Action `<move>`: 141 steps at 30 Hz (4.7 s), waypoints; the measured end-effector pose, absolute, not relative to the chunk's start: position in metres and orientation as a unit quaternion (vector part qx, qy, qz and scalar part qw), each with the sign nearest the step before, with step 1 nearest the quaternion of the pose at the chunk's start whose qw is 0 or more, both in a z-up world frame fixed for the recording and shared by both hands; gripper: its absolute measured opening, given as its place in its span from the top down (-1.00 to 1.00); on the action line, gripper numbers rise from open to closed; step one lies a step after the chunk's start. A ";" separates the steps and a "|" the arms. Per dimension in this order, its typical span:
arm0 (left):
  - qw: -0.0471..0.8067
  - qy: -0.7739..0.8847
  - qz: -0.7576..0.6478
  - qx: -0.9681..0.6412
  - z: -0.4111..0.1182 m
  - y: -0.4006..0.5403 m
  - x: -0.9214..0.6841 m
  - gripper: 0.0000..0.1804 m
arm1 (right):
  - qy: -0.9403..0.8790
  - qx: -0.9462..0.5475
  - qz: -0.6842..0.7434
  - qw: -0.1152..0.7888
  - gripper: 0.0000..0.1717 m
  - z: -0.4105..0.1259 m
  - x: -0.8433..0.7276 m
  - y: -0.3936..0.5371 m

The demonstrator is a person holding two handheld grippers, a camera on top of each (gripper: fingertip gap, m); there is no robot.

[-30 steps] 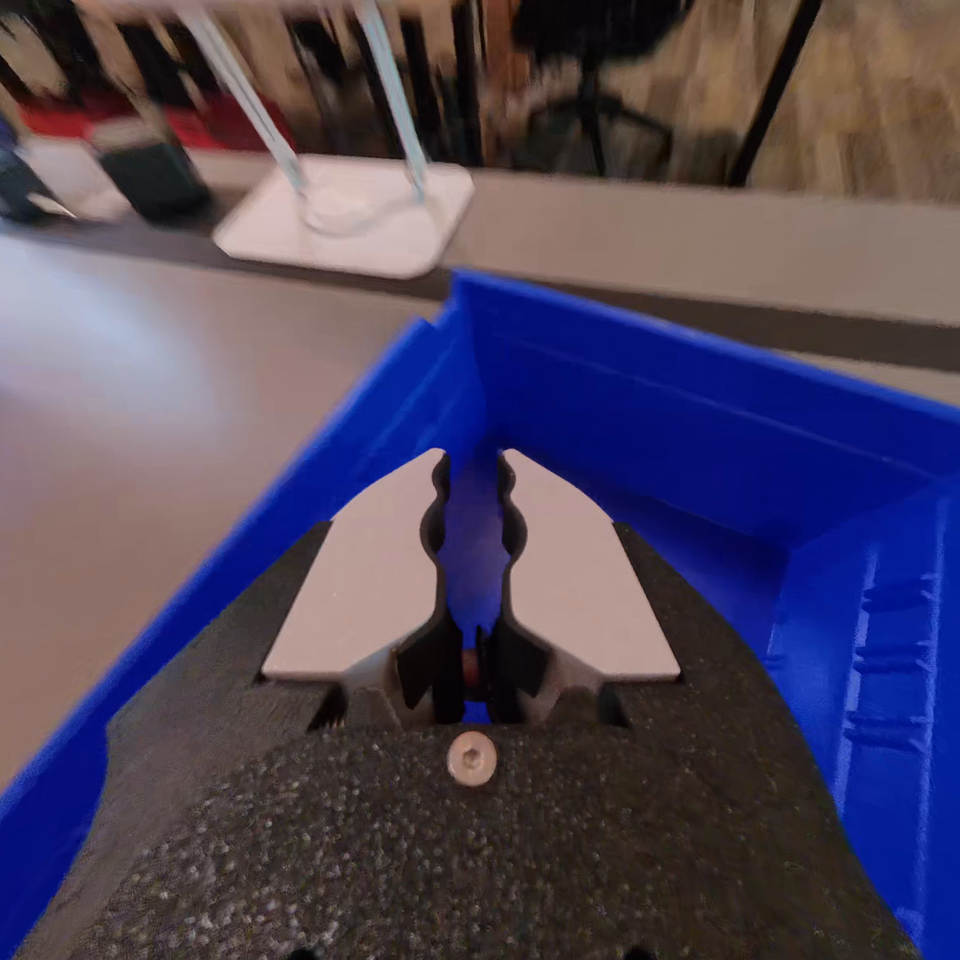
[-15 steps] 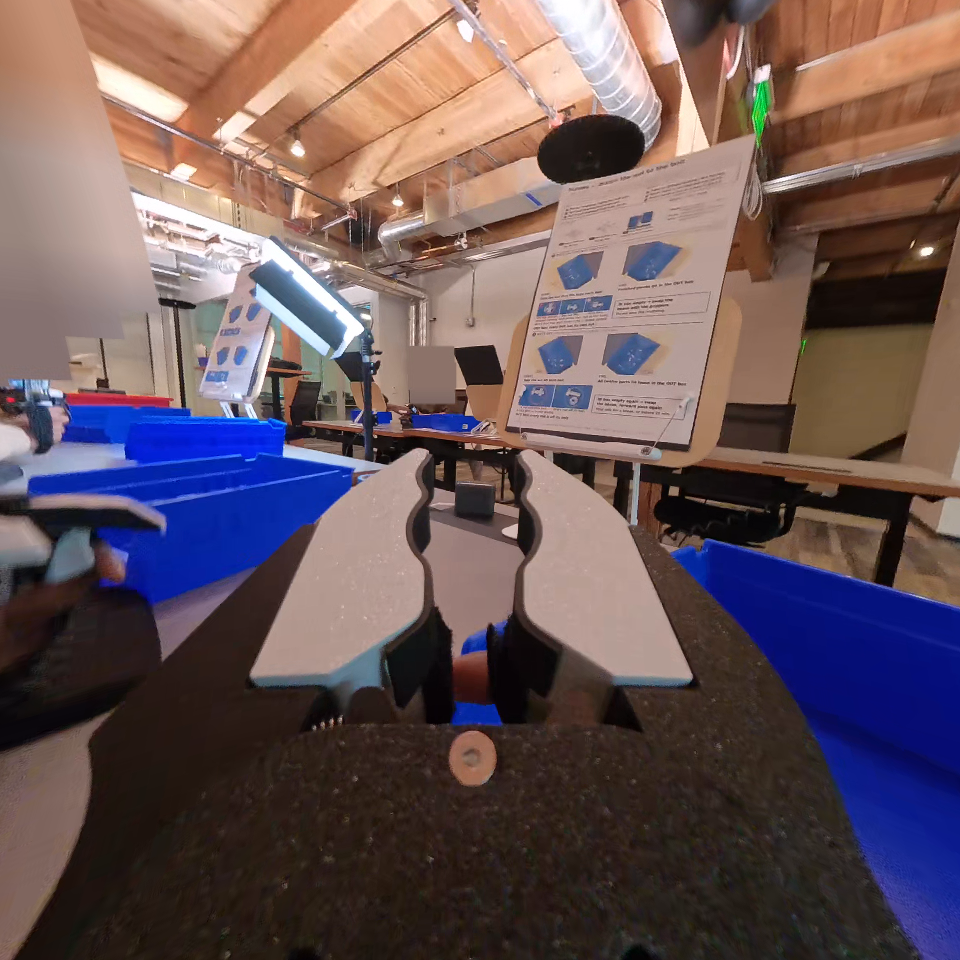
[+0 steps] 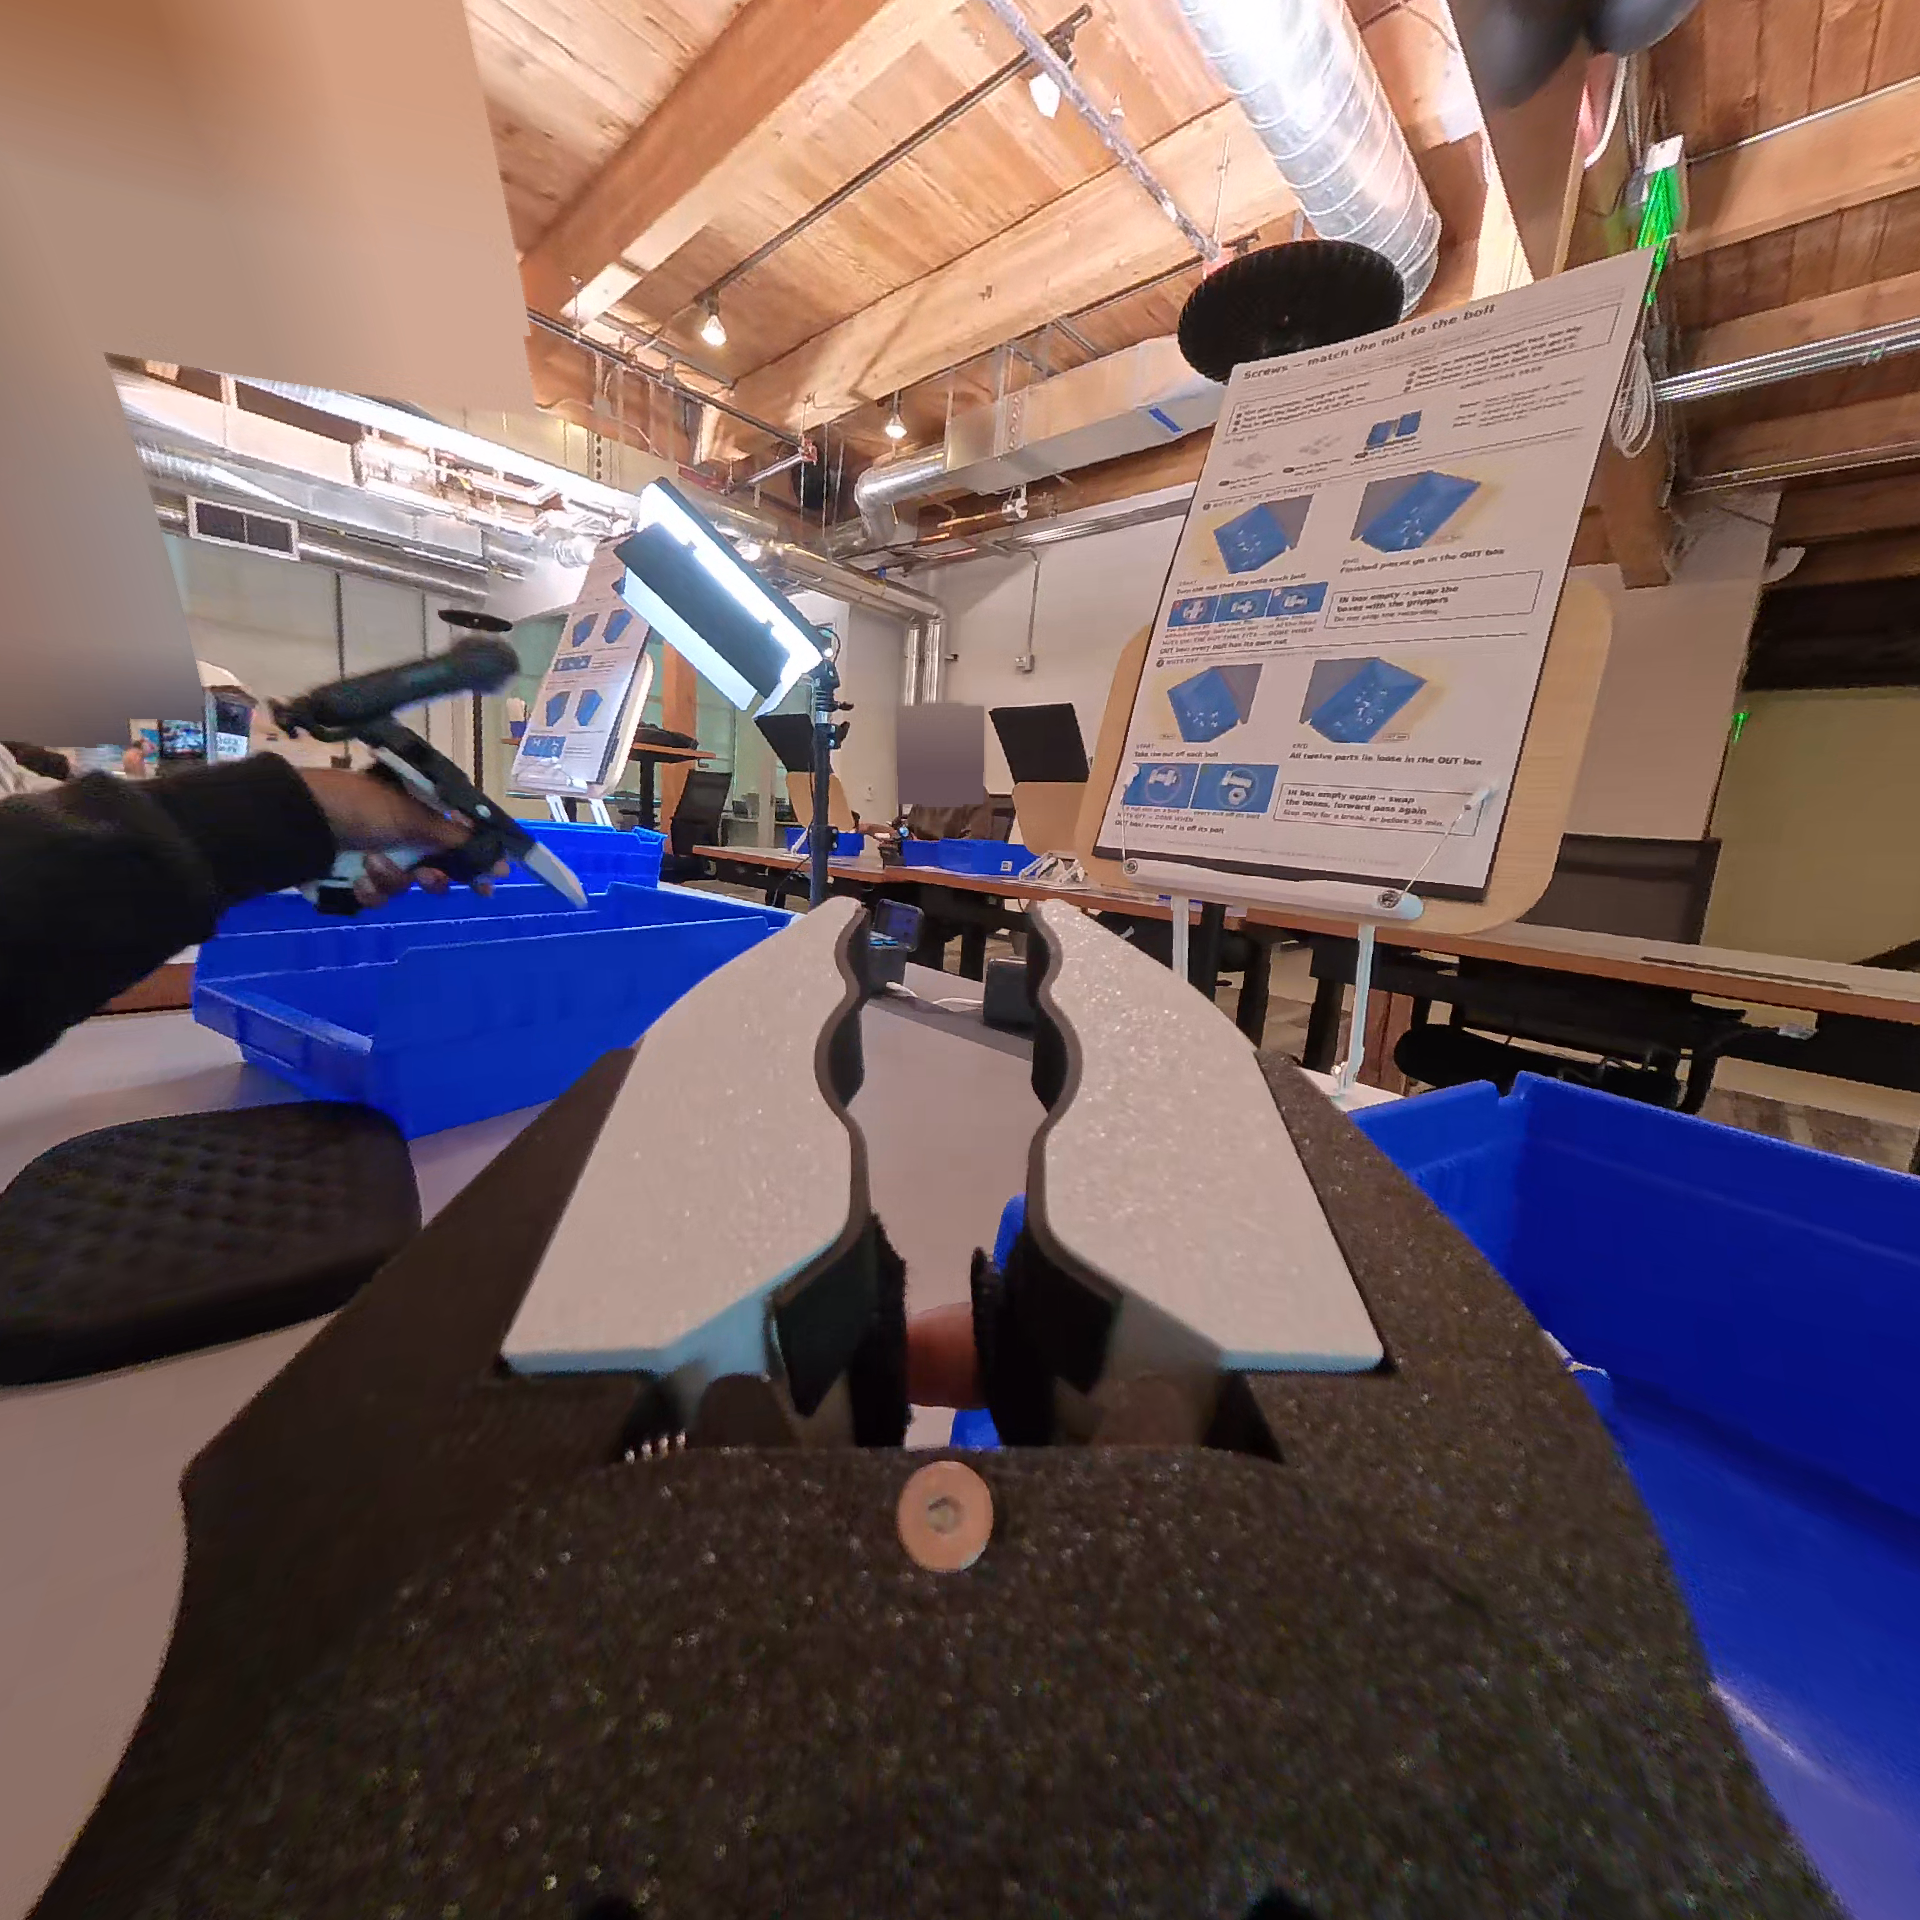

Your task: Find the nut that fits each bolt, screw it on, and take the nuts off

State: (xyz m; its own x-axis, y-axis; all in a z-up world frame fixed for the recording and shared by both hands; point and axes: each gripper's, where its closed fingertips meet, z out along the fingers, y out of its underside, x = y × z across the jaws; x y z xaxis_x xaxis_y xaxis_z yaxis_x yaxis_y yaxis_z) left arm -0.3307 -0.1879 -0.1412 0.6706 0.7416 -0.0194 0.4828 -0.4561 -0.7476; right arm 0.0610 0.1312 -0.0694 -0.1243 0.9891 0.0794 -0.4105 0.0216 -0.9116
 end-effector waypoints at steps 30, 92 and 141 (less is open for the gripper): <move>0.314 -0.355 0.153 -0.867 -0.184 -0.187 -0.357 0.90 | -0.390 -0.347 0.635 0.570 0.69 -0.065 0.068 0.145; 0.790 0.016 -0.133 -0.598 -0.096 -0.042 -0.014 0.32 | -0.769 -0.335 0.502 0.208 0.77 -0.173 0.028 -0.017; 0.694 0.088 -0.029 -0.714 -0.130 -0.018 0.029 0.79 | -0.747 -0.279 0.561 0.220 0.87 -0.088 0.019 -0.045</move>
State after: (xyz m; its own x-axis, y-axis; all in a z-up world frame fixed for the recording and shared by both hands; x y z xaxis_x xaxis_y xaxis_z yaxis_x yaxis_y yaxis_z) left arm 0.0285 -0.0182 -0.1303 0.9827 -0.1665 -0.0809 -0.0855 -0.0209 -0.9961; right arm 0.0189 -0.0453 -0.0878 -0.7470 0.6646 0.0153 0.1703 0.2136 -0.9620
